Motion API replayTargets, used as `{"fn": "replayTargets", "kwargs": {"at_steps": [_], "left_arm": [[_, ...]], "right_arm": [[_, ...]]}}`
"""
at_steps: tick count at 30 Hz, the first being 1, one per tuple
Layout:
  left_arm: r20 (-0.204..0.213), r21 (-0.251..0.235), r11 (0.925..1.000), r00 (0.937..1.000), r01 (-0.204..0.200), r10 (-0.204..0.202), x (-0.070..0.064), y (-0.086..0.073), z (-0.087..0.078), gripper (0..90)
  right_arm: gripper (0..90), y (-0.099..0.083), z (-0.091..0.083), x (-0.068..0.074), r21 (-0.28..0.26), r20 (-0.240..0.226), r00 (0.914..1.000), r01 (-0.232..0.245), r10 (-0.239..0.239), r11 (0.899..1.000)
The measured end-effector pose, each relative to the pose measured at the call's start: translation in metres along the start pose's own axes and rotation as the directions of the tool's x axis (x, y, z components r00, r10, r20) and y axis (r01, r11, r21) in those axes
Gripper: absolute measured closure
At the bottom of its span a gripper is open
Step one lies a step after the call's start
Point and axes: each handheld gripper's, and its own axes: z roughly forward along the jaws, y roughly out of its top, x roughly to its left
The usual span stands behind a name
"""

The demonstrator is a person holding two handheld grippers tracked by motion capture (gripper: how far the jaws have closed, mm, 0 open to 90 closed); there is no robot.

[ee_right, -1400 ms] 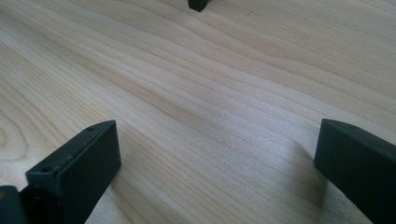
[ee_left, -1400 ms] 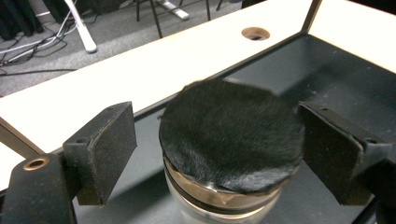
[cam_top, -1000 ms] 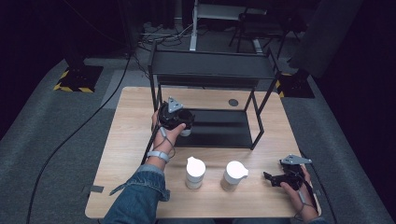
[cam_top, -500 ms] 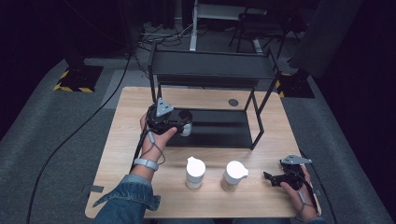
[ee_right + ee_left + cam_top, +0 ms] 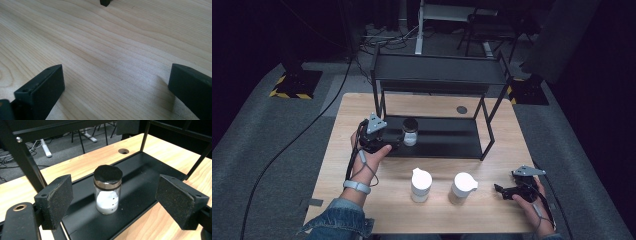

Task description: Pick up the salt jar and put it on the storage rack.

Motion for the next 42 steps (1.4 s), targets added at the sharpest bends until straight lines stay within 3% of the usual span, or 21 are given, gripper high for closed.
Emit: {"fn": "replayTargets", "kwargs": {"at_steps": [11,24,33,42], "left_arm": [[0.001,0.006,0.9999,0.9999,-0.013,0.013,-0.006,-0.016,-0.018,13.7],[-0.025,0.008,1.0000,0.9997,0.000,0.001,0.000,-0.034,-0.040,13.6],[-0.018,0.001,0.9999,0.9998,0.013,-0.013,-0.003,-0.044,-0.056,13.4],[-0.026,0.014,0.9999,0.9997,-0.004,0.004,-0.007,-0.056,-0.066,13.3]], "right_arm": [[0.3,0.000,0.000,0.000,0.000,0.003,1.0000,-0.002,0.002,1.000],[0.9,0.000,0.000,0.001,-0.001,0.006,1.0000,-0.004,0.004,1.000],[2.0,0.000,-0.001,0.001,-0.003,0.003,1.0000,0.000,0.000,1.000],[3.4,-0.001,-0.001,0.001,-0.008,-0.001,1.0000,0.005,-0.005,1.000]]}}
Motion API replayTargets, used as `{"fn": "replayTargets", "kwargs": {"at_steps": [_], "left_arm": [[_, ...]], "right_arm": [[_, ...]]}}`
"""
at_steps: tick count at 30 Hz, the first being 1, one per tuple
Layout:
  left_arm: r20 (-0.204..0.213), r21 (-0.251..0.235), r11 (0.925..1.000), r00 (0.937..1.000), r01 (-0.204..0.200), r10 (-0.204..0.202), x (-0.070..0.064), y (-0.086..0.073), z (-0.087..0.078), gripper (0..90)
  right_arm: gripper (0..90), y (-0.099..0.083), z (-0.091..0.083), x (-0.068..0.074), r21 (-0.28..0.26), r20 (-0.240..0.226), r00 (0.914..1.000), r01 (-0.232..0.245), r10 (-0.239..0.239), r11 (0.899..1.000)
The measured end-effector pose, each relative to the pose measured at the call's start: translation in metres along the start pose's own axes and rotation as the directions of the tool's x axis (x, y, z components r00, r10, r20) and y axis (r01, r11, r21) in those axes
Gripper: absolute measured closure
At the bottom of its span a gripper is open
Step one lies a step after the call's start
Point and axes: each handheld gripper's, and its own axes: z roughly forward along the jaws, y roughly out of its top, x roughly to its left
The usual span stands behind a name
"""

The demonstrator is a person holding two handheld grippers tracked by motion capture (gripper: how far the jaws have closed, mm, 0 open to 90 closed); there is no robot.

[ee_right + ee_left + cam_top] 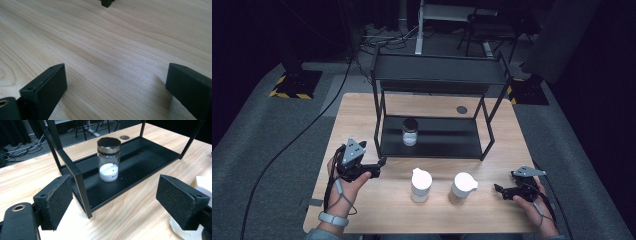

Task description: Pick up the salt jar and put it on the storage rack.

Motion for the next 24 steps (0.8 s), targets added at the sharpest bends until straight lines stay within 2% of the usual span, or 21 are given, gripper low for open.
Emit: {"fn": "replayTargets", "kwargs": {"at_steps": [5,17,24], "left_arm": [[-0.016,0.013,0.9999,0.9999,-0.004,0.004,0.000,-0.009,-0.003,13.1],[-0.019,0.031,0.9991,0.9994,0.029,-0.029,0.004,-0.031,-0.007,11.6],[-0.030,0.038,0.9985,0.9988,0.039,-0.038,0.005,-0.045,-0.007,6.3]], "right_arm": [[3.5,0.000,0.000,0.000,0.000,0.000,1.0000,0.000,0.000,1.000],[3.5,0.000,0.000,0.000,0.000,-0.001,1.0000,0.000,0.000,1.000],[3.5,0.000,0.000,0.000,0.000,-0.001,1.0000,0.000,0.000,1.000]]}}
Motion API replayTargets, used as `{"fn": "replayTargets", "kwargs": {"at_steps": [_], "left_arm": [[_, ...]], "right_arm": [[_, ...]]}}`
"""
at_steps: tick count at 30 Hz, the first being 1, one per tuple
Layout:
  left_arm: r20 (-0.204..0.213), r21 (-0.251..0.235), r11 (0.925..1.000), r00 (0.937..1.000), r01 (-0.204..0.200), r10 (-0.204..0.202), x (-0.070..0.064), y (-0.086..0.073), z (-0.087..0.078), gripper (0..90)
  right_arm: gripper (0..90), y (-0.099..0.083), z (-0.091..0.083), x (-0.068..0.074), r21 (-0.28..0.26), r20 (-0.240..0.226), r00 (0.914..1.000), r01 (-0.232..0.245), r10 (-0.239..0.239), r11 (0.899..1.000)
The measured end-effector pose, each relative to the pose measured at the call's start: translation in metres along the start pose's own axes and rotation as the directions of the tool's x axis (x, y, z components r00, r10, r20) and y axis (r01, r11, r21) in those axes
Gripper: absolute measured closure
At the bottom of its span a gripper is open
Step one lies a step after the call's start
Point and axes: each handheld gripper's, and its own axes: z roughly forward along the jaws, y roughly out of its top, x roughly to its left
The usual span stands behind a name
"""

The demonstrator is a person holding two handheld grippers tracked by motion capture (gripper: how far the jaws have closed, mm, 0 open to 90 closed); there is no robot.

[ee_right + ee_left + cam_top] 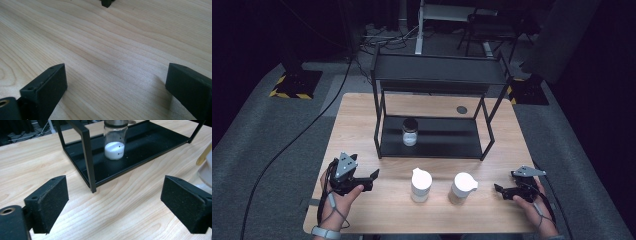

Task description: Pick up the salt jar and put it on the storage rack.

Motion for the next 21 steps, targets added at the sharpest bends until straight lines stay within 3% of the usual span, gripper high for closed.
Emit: {"fn": "replayTargets", "kwargs": {"at_steps": [5,10,21], "left_arm": [[-0.008,-0.011,0.9997,0.9997,0.022,-0.022,0.001,-0.010,0.001,4.4],[-0.011,0.007,0.9993,0.9992,0.038,-0.038,0.002,-0.021,0.004,3.9],[-0.026,0.056,0.9978,0.9991,0.035,-0.034,0.003,-0.039,0.010,4.7]], "right_arm": [[3.5,0.000,0.000,0.000,0.000,0.000,1.0000,0.000,0.000,1.000],[3.5,0.000,0.000,0.000,0.000,0.000,1.0000,0.000,0.000,1.000],[3.4,0.000,0.000,0.000,0.000,0.000,1.0000,-0.001,0.001,1.000]]}}
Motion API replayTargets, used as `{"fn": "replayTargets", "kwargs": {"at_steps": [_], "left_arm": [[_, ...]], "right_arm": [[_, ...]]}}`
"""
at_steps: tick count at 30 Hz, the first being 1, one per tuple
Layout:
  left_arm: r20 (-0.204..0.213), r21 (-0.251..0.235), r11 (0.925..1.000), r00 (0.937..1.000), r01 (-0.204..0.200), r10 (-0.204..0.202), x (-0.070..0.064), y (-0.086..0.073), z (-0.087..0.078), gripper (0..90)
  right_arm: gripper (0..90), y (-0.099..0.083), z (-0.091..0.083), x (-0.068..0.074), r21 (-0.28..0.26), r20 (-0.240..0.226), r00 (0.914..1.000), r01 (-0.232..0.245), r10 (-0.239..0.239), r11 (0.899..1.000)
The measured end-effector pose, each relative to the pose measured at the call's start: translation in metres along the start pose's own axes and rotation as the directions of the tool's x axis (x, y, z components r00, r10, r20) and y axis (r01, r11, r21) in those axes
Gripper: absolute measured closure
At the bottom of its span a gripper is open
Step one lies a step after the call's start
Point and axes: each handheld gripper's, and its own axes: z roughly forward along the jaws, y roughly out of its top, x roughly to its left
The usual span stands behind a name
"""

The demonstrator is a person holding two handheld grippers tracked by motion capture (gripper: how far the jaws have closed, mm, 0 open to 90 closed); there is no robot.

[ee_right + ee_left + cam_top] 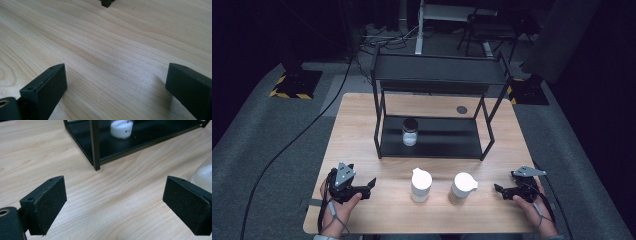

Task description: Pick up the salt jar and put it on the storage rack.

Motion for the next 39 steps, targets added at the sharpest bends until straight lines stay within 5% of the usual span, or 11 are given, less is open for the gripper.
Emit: {"fn": "replayTargets", "kwargs": {"at_steps": [21,28,33,39], "left_arm": [[-0.038,0.098,0.9952,0.9993,0.001,0.003,0.007,-0.032,0.014,5.9],[-0.030,0.154,0.9881,0.9995,-0.004,0.009,0.006,-0.037,0.022,6.2],[-0.024,0.225,0.9744,0.9997,0.009,-0.004,0.006,-0.037,0.027,6.5],[-0.026,0.226,0.9740,0.9996,0.013,-0.007,0.006,-0.037,0.028,5.5]], "right_arm": [[3.4,0.000,0.000,0.000,0.000,0.005,1.0000,-0.005,0.005,1.000],[3.4,0.000,0.000,0.001,0.000,0.004,1.0000,-0.006,0.006,1.000],[3.4,0.000,0.000,0.001,0.000,0.007,0.9999,-0.009,0.009,1.000],[3.4,-0.001,-0.001,0.002,-0.001,0.011,0.9999,-0.012,0.012,1.000]]}}
